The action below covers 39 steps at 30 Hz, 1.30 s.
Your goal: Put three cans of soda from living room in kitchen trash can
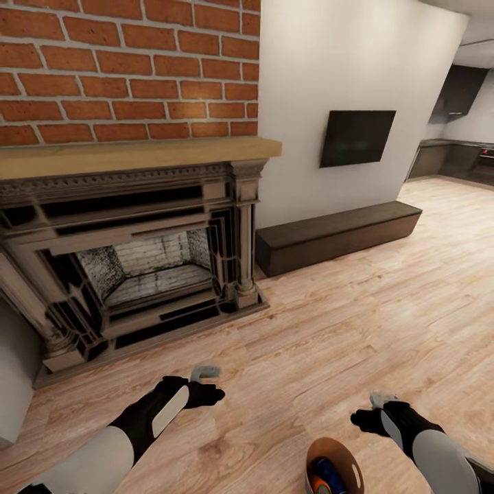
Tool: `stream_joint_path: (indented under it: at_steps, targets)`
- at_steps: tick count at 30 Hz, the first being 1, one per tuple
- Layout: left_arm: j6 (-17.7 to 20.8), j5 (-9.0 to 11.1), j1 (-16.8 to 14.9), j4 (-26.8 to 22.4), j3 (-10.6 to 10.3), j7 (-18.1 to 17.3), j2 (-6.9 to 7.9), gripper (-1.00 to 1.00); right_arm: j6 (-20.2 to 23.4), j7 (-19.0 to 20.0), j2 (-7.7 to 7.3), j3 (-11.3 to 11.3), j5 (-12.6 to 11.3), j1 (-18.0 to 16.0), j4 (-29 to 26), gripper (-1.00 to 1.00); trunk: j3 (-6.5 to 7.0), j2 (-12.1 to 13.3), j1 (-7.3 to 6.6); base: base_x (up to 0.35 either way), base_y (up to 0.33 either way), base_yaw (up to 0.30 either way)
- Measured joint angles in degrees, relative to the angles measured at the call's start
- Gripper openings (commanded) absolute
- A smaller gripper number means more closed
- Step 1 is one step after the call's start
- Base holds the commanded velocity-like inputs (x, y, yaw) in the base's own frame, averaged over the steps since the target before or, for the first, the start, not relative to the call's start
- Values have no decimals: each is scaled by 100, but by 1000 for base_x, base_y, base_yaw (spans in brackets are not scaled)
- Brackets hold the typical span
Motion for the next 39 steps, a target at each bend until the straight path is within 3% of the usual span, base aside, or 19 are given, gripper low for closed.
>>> stream_joint_path:
  at_steps: [7, 14, 17, 27, 31, 33, 39]
  targets:
    - [-299, 10, 3, 872, 5, 0, 3, 100, -220, -35, -14, -9, 1, 365, -1, 100, 127, 281, -154, 0, 0, 0]
    - [-1154, -4, 57, 1831, 2, -19, 18, 100, -536, -55, -7, -8, 1, 744, 13, 100, 253, 561, -308, 0, 0, 0]
    - [-1292, -1, 111, 1935, 1, -57, 24, 100, -659, -57, 2, -9, 1, 886, 17, 100, 307, 682, -374, 0, 0, 0]
    - [-1688, 10, 527, 2038, 2, -112, 58, 100, -1002, -65, -23, -32, -17, 1399, 15, 100, 307, 683, -374, 0, 0, 0]
    - [-1784, 11, 636, 2041, 1, -114, 62, 100, -1242, -65, -25, -207, -102, 1639, 16, 100, 307, 683, -374, 0, 0, 0]
    - [-1863, 11, 713, 2042, 1, -114, 63, 100, -1347, -60, -41, -405, -142, 1803, 9, 100, 307, 683, -374, 0, 0, 0]
    - [-2020, 6, 862, 2044, 1, -120, 65, 100, -1416, -57, -43, -592, -168, 1944, 10, 100, 307, 683, -374, 0, 0, 0]
